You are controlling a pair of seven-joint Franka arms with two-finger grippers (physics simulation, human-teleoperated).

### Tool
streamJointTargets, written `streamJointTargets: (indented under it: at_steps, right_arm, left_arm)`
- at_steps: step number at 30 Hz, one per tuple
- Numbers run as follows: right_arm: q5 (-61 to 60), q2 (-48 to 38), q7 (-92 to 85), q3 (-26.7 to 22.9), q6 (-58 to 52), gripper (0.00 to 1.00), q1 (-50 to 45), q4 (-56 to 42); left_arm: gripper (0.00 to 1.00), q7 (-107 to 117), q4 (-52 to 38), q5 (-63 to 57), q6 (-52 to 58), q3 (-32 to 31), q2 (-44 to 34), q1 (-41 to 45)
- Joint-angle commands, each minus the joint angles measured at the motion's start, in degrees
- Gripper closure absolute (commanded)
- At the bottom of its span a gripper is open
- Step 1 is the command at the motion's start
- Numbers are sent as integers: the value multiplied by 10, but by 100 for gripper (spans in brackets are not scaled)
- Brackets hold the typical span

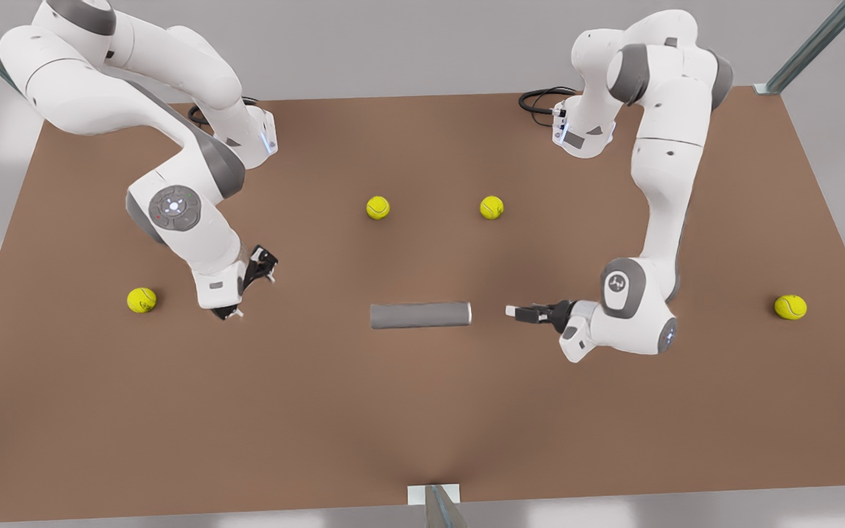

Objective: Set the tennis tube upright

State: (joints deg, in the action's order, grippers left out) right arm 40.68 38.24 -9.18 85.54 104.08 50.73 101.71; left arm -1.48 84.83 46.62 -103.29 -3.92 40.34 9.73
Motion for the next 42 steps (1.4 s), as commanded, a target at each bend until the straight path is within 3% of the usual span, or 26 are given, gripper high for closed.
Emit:
streamJointTargets:
  at_steps: [1,9,10,12,13,14,15,17,18,26,35,42]
  right_arm:
    - [-3,0,47,0,-36,0,-9,0]
    - [-4,-3,84,2,-45,0,-25,0]
    - [-12,-57,80,-35,-42,0,-53,-2]
    - [-118,-130,47,-168,-93,0,-151,-89]
    - [-193,-172,2,-293,-108,0,-240,-136]
    - [-280,-238,-7,-487,-132,0,-386,-170]
    - [-314,-302,-7,-614,-149,0,-469,-158]
    - [-319,-326,-9,-819,-175,0,-571,-163]
    - [-319,-337,-14,-867,-177,0,-588,-158]
    - [-340,-344,-4,-862,-172,0,-513,-144]
    - [-351,-325,-2,-855,-148,0,-518,-145]
    - [-351,-326,-2,-855,-150,0,-520,-145]
  left_arm:
    - [0,-103,0,94,-100,0,9,8]
    - [1,-133,-18,99,-143,-13,53,29]
    - [1,-134,-16,113,-148,-14,55,33]
    - [1,-153,-16,117,-160,-14,67,36]
    - [1,-155,-17,119,-164,-14,75,37]
    - [1,-164,-16,119,-163,-14,78,38]
    - [1,-175,-12,121,-162,-14,77,39]
    - [1,-181,15,118,-157,-14,59,32]
    - [1,-182,22,118,-156,-14,56,30]
    - [1,-208,82,142,-161,-14,33,28]
    - [1,-230,75,302,-177,-14,70,55]
    - [1,-232,40,309,-190,-15,96,59]
